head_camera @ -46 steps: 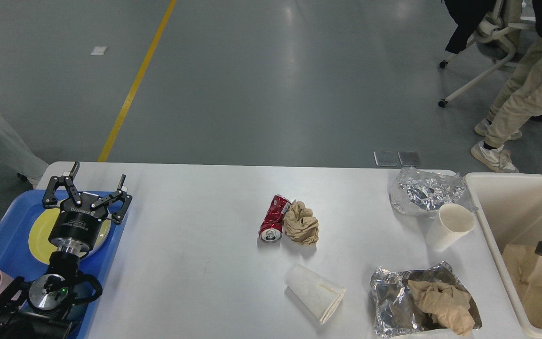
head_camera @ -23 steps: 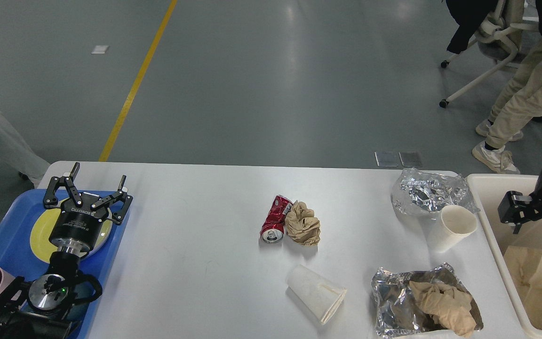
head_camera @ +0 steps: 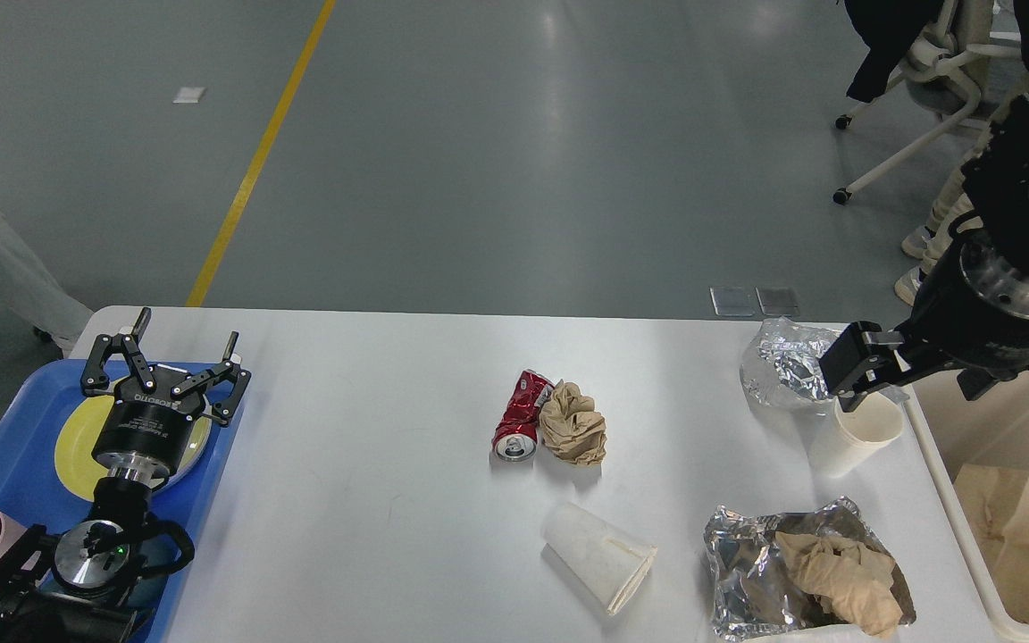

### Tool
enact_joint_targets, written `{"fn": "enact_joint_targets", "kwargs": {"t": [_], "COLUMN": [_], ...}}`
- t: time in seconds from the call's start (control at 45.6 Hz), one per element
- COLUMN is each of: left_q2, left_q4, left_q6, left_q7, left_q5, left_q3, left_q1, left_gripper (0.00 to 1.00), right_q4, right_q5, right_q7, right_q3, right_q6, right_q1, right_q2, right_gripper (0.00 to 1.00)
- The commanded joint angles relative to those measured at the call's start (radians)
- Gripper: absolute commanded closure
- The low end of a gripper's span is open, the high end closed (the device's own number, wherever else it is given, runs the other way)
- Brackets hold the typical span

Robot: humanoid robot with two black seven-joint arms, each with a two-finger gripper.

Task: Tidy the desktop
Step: 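Lower the right gripper onto the crumpled foil and grasp it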

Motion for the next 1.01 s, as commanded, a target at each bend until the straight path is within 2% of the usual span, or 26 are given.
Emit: {"fn": "enact_joint_targets", "kwargs": {"t": [0.0, 0.088, 0.285, 0.351, 0.526, 0.614, 0.746, 0.79, 0.899, 0.987], "left_q2": [0.000, 0.000, 0.000, 0.000, -0.002, 0.000, -0.002, -0.002, -0.002, -0.002], "left_q4": [0.000, 0.000, 0.000, 0.000, 0.000, 0.000, 0.000, 0.000, 0.000, 0.000], "left_q6": [0.000, 0.000, -0.002, -0.002, -0.002, -0.002, -0.002, -0.002, -0.002, -0.002], "left_q7": [0.002, 0.002, 0.002, 0.002, 0.002, 0.002, 0.002, 0.002, 0.002, 0.002], "left_q5": [0.000, 0.000, 0.000, 0.000, 0.000, 0.000, 0.000, 0.000, 0.000, 0.000], "left_q3": [0.000, 0.000, 0.000, 0.000, 0.002, 0.002, 0.002, 0.002, 0.002, 0.002], "left_q1": [0.000, 0.000, 0.000, 0.000, 0.000, 0.000, 0.000, 0.000, 0.000, 0.000], "left_gripper": [0.04, 0.03, 0.03, 0.03, 0.03, 0.03, 0.03, 0.03, 0.04, 0.03], "right_q4": [-0.022, -0.090, -0.344, -0.539, -0.947, -1.145, -1.369, -1.417, -1.535, -1.589], "right_q5": [-0.018, -0.038, -0.058, -0.108, -0.216, -0.224, -0.291, -0.332, -0.446, -0.471], "right_q7": [-0.003, -0.005, -0.005, -0.003, 0.008, 0.040, 0.133, 0.152, 0.158, 0.158], "right_q3": [0.003, 0.020, 0.114, 0.170, 0.253, 0.252, 0.249, 0.249, 0.237, 0.229], "right_q6": [-0.018, -0.040, -0.222, -0.313, -0.336, -0.353, -0.422, -0.455, -0.541, -0.563], "right_q1": [-0.035, -0.107, -0.360, -0.544, -0.863, -1.012, -1.214, -1.265, -1.406, -1.468], "right_q2": [0.002, 0.006, 0.022, 0.035, 0.150, 0.225, 0.305, 0.316, 0.348, 0.345], "right_gripper": [0.00, 0.00, 0.00, 0.00, 0.00, 0.00, 0.00, 0.01, 0.02, 0.02]}}
